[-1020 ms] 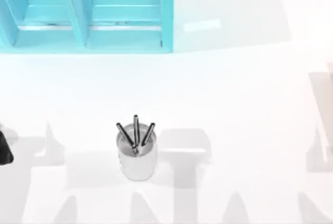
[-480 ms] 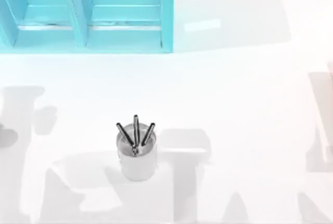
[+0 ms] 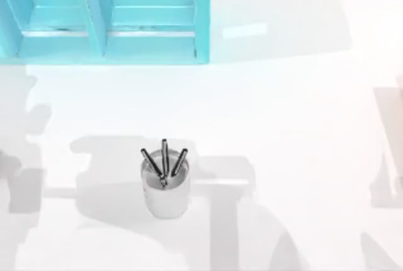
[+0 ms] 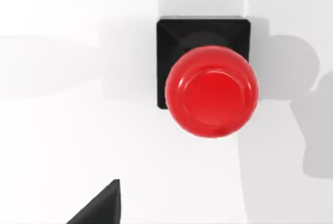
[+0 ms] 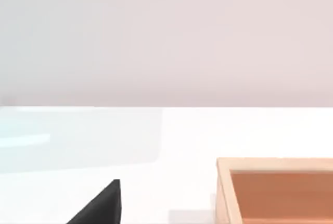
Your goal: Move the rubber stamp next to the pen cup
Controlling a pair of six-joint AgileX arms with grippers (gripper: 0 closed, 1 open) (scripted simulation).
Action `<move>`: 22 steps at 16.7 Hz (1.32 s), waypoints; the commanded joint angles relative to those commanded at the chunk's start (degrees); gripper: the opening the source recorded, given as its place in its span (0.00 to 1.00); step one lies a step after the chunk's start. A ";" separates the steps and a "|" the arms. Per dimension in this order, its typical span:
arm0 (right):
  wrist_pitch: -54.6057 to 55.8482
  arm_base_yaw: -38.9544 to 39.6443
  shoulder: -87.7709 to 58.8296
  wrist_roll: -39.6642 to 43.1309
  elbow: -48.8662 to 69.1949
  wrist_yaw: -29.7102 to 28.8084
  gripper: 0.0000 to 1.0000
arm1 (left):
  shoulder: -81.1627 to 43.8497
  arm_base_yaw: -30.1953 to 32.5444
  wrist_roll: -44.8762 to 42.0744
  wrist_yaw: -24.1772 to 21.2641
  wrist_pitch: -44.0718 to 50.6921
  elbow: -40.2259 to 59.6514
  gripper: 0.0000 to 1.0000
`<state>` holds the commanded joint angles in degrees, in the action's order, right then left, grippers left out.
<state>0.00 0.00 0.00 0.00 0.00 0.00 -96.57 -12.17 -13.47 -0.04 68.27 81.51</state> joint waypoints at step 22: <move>0.00 0.00 0.00 0.00 0.00 0.00 1.00 | -14.55 -1.59 -1.76 -0.03 -14.74 -6.88 1.00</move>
<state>0.00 0.00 0.00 0.00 0.00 0.00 -111.12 -13.76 -15.23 -0.07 53.53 74.62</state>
